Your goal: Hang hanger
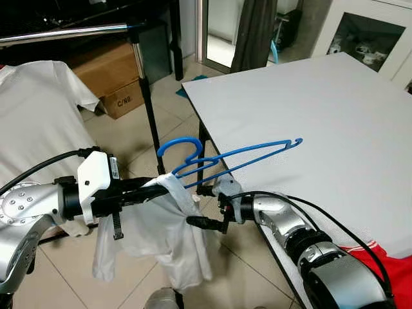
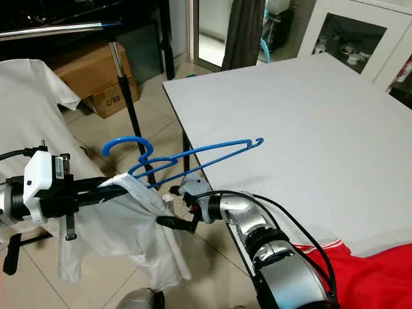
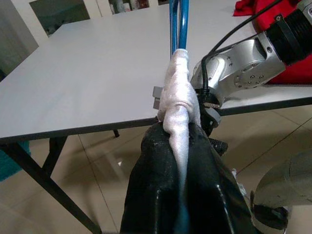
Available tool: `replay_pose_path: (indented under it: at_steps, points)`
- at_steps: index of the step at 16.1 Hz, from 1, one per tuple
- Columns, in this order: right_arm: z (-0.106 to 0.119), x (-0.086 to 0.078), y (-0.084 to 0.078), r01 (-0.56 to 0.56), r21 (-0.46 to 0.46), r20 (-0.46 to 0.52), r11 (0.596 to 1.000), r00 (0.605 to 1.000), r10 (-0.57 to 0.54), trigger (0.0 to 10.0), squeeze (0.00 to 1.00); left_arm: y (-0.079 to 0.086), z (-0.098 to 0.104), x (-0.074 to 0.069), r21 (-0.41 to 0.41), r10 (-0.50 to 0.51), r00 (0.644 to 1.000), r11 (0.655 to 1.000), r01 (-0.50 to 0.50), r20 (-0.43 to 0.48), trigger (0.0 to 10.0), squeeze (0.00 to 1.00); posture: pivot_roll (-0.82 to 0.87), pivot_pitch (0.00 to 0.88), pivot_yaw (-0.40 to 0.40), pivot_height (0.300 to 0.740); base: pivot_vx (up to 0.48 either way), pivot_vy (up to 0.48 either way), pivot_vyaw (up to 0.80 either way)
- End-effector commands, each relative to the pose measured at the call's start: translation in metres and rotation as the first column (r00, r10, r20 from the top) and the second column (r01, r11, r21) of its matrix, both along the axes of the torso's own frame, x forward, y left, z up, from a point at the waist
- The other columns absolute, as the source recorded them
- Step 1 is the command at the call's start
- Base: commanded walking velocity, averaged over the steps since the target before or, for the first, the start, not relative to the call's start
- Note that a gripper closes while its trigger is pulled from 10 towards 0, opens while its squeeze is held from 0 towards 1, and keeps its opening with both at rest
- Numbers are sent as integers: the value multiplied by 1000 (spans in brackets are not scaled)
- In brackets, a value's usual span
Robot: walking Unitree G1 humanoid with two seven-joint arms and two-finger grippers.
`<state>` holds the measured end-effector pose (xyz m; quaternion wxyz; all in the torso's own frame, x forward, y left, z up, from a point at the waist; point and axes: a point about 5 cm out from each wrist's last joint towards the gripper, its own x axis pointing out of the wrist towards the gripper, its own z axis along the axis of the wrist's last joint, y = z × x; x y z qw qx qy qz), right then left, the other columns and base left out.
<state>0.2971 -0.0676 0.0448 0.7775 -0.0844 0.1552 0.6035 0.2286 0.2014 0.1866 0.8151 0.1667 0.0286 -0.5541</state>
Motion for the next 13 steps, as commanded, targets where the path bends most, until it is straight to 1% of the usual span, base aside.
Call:
replay_pose_path:
  at_steps: [1,2,4,5,6,7,8,10,12,13]
  points:
    - [2,2,-8,-28,-27,20,999,999,29,10000,0,-3,6,-2,11,-25,999,1000,24,33,0,0,150,46,27,740,0,0,0]
    - [0,-3,-6,-75,-23,16,997,997,76,10000,0,-4,6,-2,12,-27,999,1000,27,32,0,0,146,45,29,740,0,0,0]
    - [-2,-12,-1,-160,7,-5,987,987,160,7529,0,-4,6,-1,11,-30,999,999,30,33,0,0,149,44,28,740,0,0,0]
    - [-4,-16,1,-195,22,-12,981,981,195,4745,0,-4,6,-2,11,-31,999,999,30,32,0,0,149,44,28,740,0,0,0]
    - [-5,-20,3,-217,34,-12,976,976,218,5490,0,-4,6,-3,12,-31,999,999,31,31,0,0,149,44,28,740,0,0,0]
    - [-5,-21,4,-222,39,-11,974,975,223,6902,0,-4,6,-3,12,-31,999,999,31,31,0,0,149,44,28,740,0,0,0]
    - [-6,-25,7,-226,62,-3,972,974,227,10000,0,-5,6,-4,8,-32,999,999,32,29,0,0,151,39,26,740,0,0,0]
    - [1,-20,11,-148,153,-9,977,988,152,10000,0,-6,8,-5,-22,-15,999,1000,16,39,0,0,146,32,25,740,0,0,0]
    - [13,-13,12,-67,262,23,963,998,63,10000,0,-5,15,-4,-83,42,996,996,-35,80,0,0,142,30,25,740,0,0,0]
    - [18,-12,10,-41,316,31,948,999,33,10000,0,-4,17,-4,-106,70,993,993,-60,93,1451,0,137,23,18,740,0,0,0]
